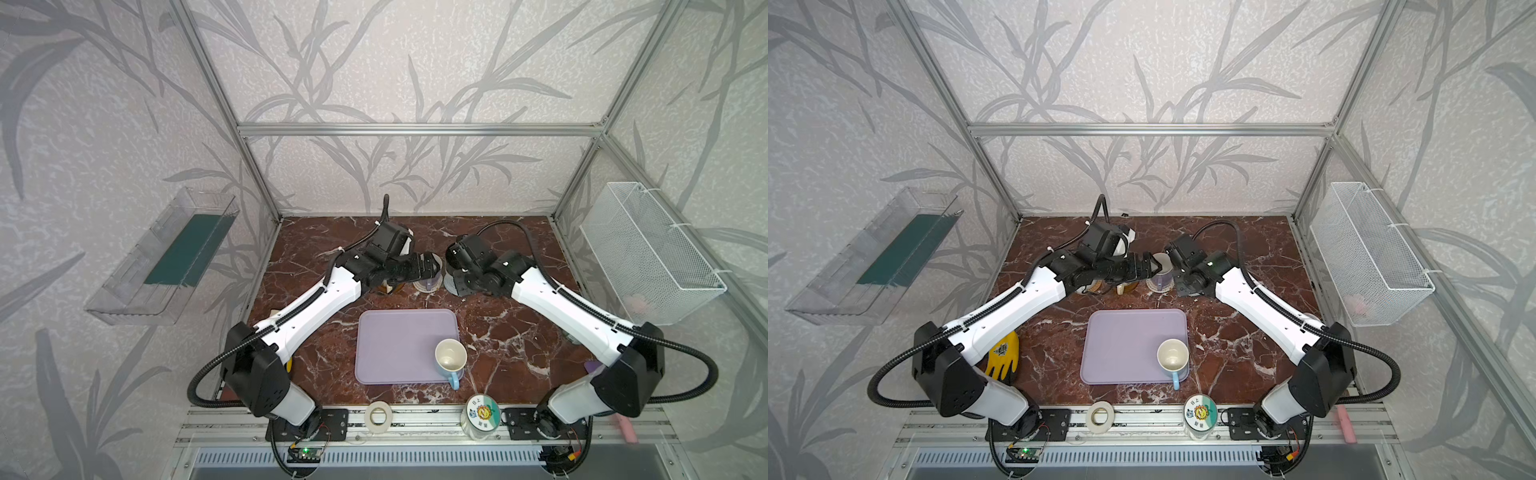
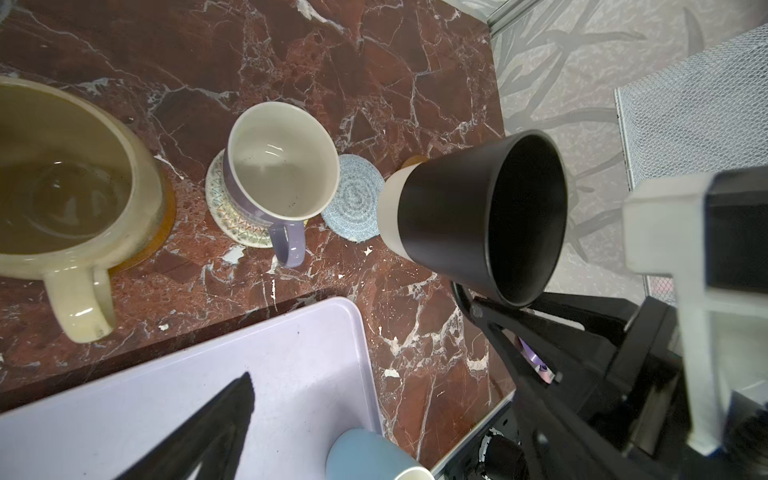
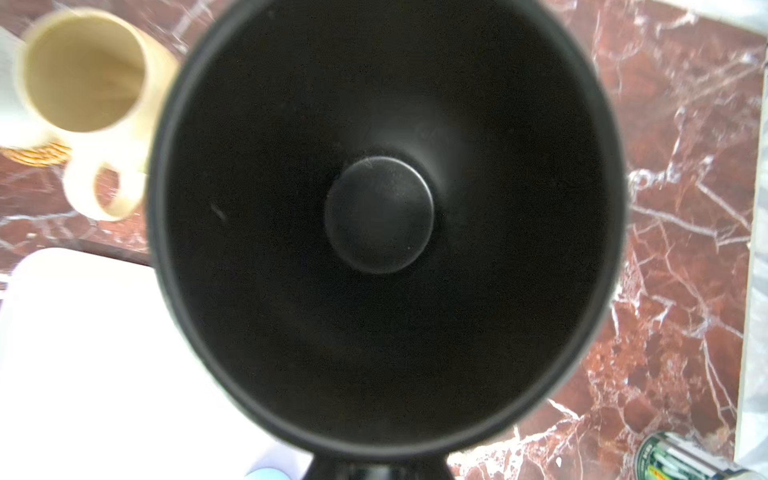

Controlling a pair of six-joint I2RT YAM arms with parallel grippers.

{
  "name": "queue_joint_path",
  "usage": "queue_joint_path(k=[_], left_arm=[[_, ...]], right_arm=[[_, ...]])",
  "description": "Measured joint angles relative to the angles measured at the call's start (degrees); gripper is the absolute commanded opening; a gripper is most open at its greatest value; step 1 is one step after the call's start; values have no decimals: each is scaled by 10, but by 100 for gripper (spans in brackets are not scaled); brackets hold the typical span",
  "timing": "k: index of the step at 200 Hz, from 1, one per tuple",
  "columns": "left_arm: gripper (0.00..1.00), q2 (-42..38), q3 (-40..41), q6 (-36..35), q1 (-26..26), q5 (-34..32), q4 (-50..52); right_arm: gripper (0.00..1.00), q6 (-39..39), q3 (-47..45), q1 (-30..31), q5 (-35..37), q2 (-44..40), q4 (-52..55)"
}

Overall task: Place cups on coasters
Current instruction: Place the cup on the coaster.

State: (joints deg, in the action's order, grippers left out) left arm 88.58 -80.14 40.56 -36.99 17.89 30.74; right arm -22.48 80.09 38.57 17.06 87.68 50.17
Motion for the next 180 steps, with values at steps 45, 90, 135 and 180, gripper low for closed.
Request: queue_joint_path(k=[45,90,135,180], left_arm=[[99,16,-5,0,-1,2,9],[99,16,-5,1,0,12,7],[99,16,-5,3,7,31,-1],[99,19,1,7,10,42,-14]], right_arm=[[0,-17,18,-17,-6,26,8],[0,-35,20,-45,-24,47,6],[0,-42,20,-60,-38,76,0],[0,-47,20,-70,-54,90,-12]])
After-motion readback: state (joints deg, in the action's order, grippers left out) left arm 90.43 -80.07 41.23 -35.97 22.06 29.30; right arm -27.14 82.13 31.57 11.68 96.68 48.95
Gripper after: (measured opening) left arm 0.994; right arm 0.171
